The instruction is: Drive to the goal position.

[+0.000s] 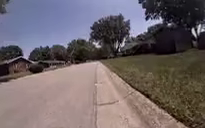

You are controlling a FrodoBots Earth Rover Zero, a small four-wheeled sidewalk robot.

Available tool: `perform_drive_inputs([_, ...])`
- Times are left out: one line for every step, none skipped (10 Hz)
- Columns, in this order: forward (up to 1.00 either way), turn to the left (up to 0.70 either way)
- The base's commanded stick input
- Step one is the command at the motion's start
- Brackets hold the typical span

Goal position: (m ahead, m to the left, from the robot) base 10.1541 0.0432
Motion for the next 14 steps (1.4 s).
perform_drive_inputs([0.7,0.35])
perform_drive_inputs([0.7,0.35])
perform_drive_inputs([0.7,0.26])
perform_drive_inputs([0.7,0.12])
perform_drive_inputs([0.7,0.0])
perform_drive_inputs([0.7,0.0])
perform_drive_inputs([0.7,0.0])
perform_drive_inputs([0.7,0.0])
perform_drive_inputs([0.7,0.0])
perform_drive_inputs([0.7,0.0])
perform_drive_inputs([0.7,0.0])
perform_drive_inputs([0.7,0.0])
perform_drive_inputs([0.7,0.0])
perform_drive_inputs([0.7,0.0])
